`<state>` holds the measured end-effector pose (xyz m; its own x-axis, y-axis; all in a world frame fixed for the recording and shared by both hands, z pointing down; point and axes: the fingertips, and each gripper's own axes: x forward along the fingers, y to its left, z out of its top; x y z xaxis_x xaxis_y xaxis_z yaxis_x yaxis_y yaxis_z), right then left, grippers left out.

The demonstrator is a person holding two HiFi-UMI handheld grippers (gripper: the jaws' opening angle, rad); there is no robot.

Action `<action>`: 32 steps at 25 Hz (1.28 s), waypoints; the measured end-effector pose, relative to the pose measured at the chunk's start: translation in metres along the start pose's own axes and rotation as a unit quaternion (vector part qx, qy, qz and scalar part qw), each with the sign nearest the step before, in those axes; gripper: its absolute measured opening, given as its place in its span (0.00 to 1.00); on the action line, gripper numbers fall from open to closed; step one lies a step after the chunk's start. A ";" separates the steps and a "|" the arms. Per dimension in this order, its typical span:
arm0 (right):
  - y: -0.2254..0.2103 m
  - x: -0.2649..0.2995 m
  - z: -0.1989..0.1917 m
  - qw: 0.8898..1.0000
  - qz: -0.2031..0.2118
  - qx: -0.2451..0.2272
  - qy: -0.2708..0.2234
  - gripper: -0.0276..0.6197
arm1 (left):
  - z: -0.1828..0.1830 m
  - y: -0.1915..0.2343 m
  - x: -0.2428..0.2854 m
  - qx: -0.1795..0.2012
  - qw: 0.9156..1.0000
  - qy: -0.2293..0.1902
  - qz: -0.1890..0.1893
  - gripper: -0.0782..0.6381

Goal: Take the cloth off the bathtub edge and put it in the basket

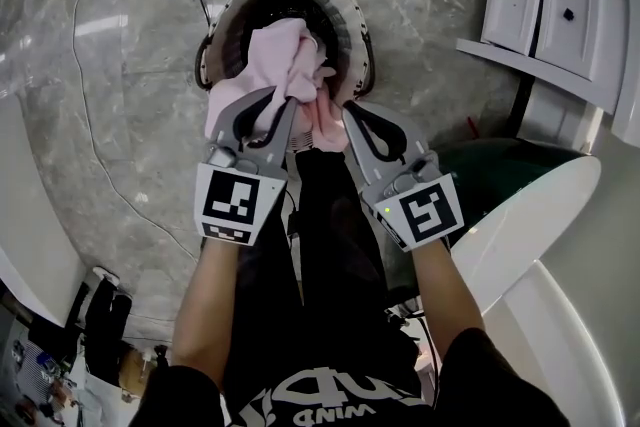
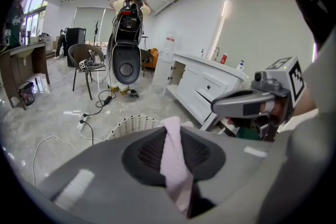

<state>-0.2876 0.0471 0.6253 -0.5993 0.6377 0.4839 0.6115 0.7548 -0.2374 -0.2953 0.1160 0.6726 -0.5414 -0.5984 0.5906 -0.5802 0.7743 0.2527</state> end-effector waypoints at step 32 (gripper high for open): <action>-0.007 0.006 -0.022 0.999 -0.007 0.032 0.011 0.05 | -0.034 0.007 0.013 0.016 0.999 0.046 -0.006 0.28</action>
<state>-0.2844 0.0427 0.6482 -0.5954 0.6247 0.5052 0.5694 0.7717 -0.2833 -0.2861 0.1206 0.7082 -0.4773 -0.5851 0.6556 -0.6063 0.7593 0.2363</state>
